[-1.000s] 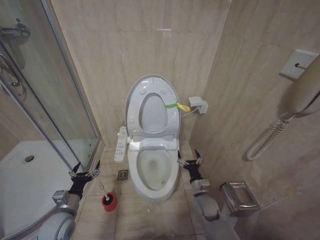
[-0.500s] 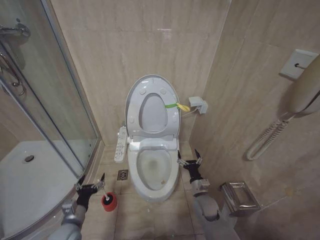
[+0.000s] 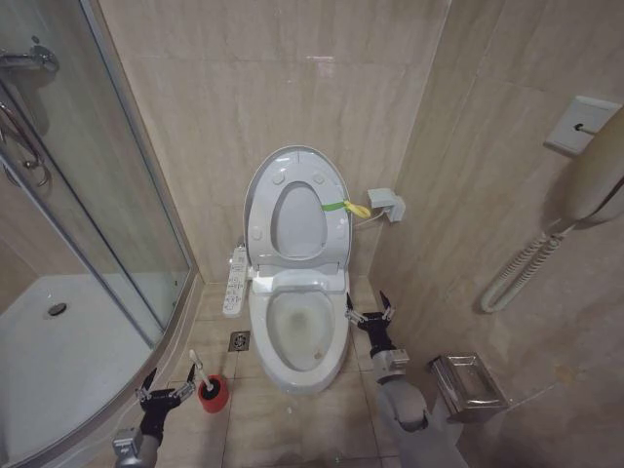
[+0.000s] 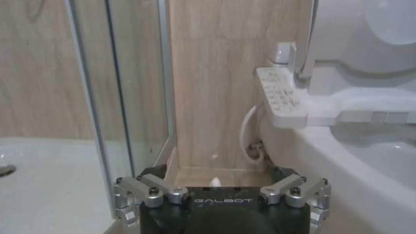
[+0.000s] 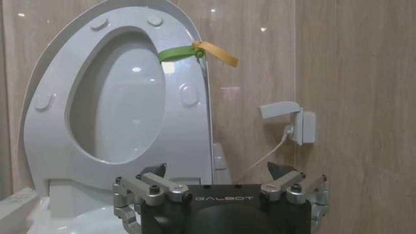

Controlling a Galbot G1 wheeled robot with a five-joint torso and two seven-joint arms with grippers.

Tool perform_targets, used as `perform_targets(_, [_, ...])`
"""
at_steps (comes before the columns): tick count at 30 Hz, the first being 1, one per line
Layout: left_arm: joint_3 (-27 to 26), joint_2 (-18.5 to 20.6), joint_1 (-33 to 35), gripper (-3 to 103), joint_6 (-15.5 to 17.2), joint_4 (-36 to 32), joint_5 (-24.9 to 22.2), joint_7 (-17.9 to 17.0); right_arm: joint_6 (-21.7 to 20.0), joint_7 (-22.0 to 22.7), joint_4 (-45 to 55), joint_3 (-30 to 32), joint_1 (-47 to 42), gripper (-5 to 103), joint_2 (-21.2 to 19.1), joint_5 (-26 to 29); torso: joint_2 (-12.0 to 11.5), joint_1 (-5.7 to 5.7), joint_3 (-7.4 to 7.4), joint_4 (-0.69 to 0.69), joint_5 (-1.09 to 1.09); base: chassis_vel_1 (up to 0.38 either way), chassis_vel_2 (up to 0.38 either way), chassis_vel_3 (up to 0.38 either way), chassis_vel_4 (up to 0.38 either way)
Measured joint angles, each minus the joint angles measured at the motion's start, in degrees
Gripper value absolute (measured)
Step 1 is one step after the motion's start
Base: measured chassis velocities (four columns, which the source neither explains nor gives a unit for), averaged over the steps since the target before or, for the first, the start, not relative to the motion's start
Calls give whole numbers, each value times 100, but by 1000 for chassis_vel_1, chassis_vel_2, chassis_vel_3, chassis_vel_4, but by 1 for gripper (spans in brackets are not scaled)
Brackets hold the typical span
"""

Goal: Open the toilet lid, clean the toilet bowl with a toilet brush, close the toilet lid, and flush.

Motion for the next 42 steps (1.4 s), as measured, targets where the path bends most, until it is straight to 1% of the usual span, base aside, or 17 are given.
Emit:
perform_targets(1, [4, -43, -8, 100, -76, 139, -1, 30, 0, 0, 0, 0, 0, 100, 0, 0, 0, 0, 0, 0, 0, 0, 0, 0, 0])
perform_targets(5, [-2, -60, -68, 100, -165, 441, -29, 115, 0, 0, 0, 0, 0, 100, 0, 0, 0, 0, 0, 0, 0, 0, 0, 0, 0])
perform_targets(7, [-6, -24, -120, 100, -243, 659, -57, 179, 0, 0, 0, 0, 0, 100, 0, 0, 0, 0, 0, 0, 0, 0, 0, 0, 0])
perform_targets(9, [-6, 36, -201, 100, -400, 967, -71, 287, 0, -1, 0, -1, 0, 100, 1, 0, 0, 0, 0, 0, 0, 0, 0, 0, 0])
perform_targets(10, [-6, 36, -201, 100, -400, 967, -71, 287, 0, -1, 0, -1, 0, 100, 1, 0, 0, 0, 0, 0, 0, 0, 0, 0, 0])
perform_targets(13, [-2, 77, -303, 100, -577, 1311, -79, 406, 0, 0, 0, 0, 0, 100, 0, 0, 0, 0, 0, 0, 0, 0, 0, 0, 0])
perform_targets(15, [39, 106, -451, 100, -735, 1662, -127, 556, 0, 0, 0, 0, 0, 100, 0, 0, 0, 0, 0, 0, 0, 0, 0, 0, 0])
perform_targets(17, [53, 108, -508, 100, -781, 1760, -144, 609, 0, 0, 0, 0, 0, 100, 0, 0, 0, 0, 0, 1, 0, 0, 0, 0, 0])
perform_targets(20, [124, 129, -801, 100, -955, 2135, -274, 853, 0, 0, 0, 0, 0, 100, 0, 0, 0, 0, 0, 0, 0, 0, 0, 0, 0])
perform_targets(21, [124, 129, -801, 100, -955, 2135, -274, 853, 0, 0, 0, 0, 0, 100, 0, 0, 0, 0, 0, 0, 0, 0, 0, 0, 0])
perform_targets(24, [249, 184, -1087, 100, -1069, 2424, -488, 1064, 0, 0, 0, 0, 0, 100, 0, 0, 0, 0, 0, 0, 0, 0, 0, 0, 0])
perform_targets(30, [468, 197, -1410, 100, -1125, 2600, -757, 1225, 0, 0, 0, 0, 0, 100, 0, 0, 0, 0, 0, 0, 1, 0, 0, 0, 0])
perform_targets(32, [598, 129, -1544, 100, -1125, 2643, -815, 1271, 0, 0, 0, 0, 0, 100, 0, 0, 0, 0, 0, 0, 2, 0, 0, 0, 0])
perform_targets(39, [844, -49, -1924, 100, -1128, 2996, -807, 1292, 0, 0, 0, 0, 0, 100, 0, 0, 0, 1, 0, 0, -1, 0, 0, 0, 0])
perform_targets(42, [935, -79, -2230, 100, -1167, 3388, -797, 1436, 0, 0, 0, 0, 0, 100, 0, 0, 0, 0, 1, 1, 1, 0, 0, 0, 0])
